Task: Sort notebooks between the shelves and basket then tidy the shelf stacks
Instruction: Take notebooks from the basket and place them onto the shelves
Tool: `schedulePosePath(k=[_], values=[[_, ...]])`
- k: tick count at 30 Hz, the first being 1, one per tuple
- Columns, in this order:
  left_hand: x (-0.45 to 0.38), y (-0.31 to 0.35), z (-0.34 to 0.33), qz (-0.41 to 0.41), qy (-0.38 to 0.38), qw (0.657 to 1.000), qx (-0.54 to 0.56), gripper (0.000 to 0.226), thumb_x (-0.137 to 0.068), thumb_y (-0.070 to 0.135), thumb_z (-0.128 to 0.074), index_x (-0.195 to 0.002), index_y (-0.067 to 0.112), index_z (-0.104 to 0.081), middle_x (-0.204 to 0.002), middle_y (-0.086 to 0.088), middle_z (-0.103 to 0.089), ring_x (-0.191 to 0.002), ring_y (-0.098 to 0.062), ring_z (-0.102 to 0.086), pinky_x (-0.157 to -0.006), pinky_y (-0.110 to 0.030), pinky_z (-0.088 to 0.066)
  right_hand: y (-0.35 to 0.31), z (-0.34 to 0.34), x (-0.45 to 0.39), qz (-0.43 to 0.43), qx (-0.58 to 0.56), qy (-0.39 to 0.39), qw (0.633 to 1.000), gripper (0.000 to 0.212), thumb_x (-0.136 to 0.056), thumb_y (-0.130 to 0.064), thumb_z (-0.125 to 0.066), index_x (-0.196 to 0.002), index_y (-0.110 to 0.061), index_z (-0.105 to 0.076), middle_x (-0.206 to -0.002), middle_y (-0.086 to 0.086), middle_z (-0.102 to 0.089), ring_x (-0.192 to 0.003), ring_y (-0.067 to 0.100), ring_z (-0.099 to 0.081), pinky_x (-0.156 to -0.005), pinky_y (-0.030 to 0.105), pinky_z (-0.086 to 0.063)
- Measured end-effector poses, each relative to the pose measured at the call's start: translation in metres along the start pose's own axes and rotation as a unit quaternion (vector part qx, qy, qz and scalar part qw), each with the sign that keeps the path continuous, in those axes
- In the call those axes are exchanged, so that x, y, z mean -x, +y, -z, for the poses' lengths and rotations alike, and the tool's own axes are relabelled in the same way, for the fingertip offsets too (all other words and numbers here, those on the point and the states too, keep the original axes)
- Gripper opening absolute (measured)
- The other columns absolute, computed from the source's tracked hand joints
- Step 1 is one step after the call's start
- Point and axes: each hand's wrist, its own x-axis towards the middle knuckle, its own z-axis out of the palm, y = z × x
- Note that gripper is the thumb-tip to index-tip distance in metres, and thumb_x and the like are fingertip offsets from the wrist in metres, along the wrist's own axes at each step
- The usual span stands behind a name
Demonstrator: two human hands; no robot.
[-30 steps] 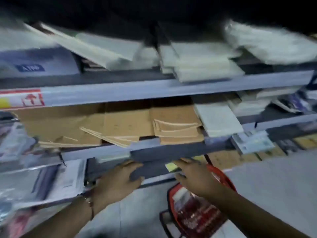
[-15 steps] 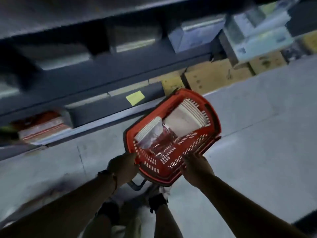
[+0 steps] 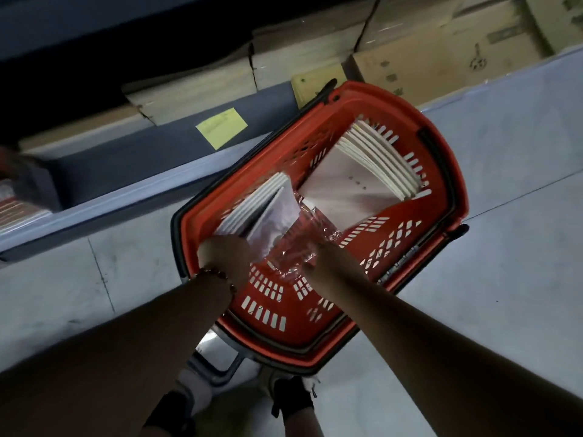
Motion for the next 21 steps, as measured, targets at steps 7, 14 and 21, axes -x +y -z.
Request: schedulePosePath(k=[7, 14, 21], values=[[0.01, 0.008, -0.021, -0.086, 0.073, 0.986, 0.124, 0.021, -0.104, 0.016, -0.039, -0.115, 0.015, -0.057, -0.107, -0.001, -0.067, -0.094, -0.014, -0.067, -0.076, -0.022, -0.052, 0.011, 0.009, -0.007, -0.051, -0.088, -0.018, 0.995, 0.029, -0.102, -0.023, -0.046, -0.126, -0.01, -0.056, -0.103, 0.009, -0.068, -0.065, 0.009, -0.054, -0.052, 0.02, -0.038], [0.049, -0.039, 0.028, -0.148, 0.089, 0.901, 0.399, 0.021, -0.101, 0.029, -0.053, -0.115, 0.021, -0.066, -0.104, -0.007, -0.072, -0.081, -0.007, -0.064, -0.066, -0.008, -0.047, 0.02, 0.045, 0.011, -0.065, -0.203, 0.027, 0.977, 0.056, -0.096, -0.026, -0.058, -0.146, -0.012, -0.036, -0.118, 0.002, -0.06, -0.081, 0.008, -0.058, -0.05, 0.01, -0.039], [0.137, -0.146, 0.093, -0.211, 0.084, 0.869, 0.439, 0.02, -0.102, 0.042, -0.047, -0.098, 0.028, -0.06, -0.078, 0.005, -0.067, -0.075, -0.007, -0.066, -0.068, -0.039, -0.055, -0.016, 0.1, 0.108, -0.009, -0.313, -0.026, 0.949, 0.021, -0.091, -0.035, -0.068, -0.11, -0.031, -0.06, -0.094, -0.02, -0.063, -0.088, -0.003, -0.059, -0.06, 0.009, -0.043]])
